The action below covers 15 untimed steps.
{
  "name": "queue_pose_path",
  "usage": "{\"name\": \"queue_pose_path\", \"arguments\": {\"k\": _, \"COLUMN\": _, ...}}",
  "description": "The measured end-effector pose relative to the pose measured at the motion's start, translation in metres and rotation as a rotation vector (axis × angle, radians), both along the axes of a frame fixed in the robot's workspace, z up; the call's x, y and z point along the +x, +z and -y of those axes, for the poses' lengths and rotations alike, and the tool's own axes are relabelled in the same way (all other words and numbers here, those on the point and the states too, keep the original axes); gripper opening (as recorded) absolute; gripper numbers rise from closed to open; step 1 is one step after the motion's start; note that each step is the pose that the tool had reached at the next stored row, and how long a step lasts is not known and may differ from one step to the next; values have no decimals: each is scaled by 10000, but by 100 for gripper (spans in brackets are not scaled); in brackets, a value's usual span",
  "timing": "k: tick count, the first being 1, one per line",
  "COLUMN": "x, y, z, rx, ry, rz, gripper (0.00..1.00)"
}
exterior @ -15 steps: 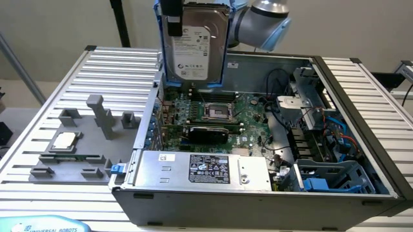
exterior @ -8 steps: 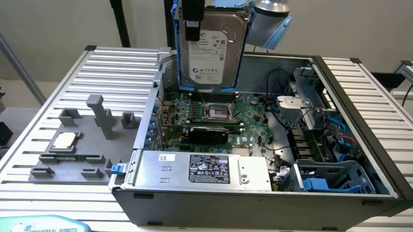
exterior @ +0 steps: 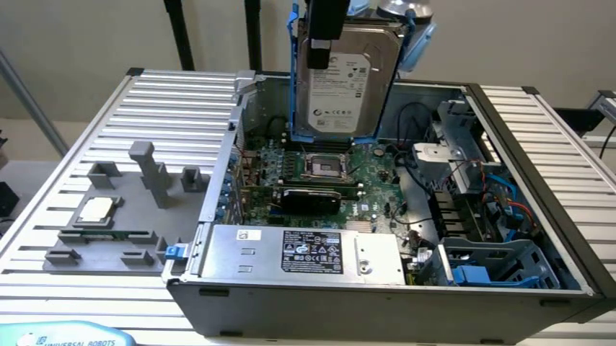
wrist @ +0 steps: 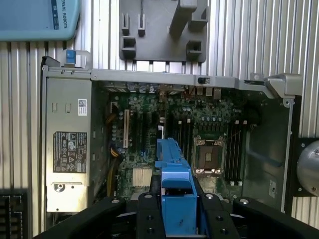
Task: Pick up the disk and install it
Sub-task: 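Pick up the disk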
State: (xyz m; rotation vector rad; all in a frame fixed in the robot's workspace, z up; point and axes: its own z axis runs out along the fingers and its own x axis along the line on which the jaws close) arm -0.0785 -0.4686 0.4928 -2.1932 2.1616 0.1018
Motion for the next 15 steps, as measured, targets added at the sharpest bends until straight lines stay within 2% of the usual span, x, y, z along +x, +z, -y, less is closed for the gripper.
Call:
{"name": "queue_pose_path", "arguments": {"k": 6, "x": 213, "y": 0, "z": 119, "rx": 36, "ry": 1, "rz": 0, "gripper": 33}}
{"name": "queue_pose_path", "arguments": {"k": 15, "x": 513, "y": 0, "z": 309, "rx": 58, "ry": 0, "rz": 0, "gripper": 33}}
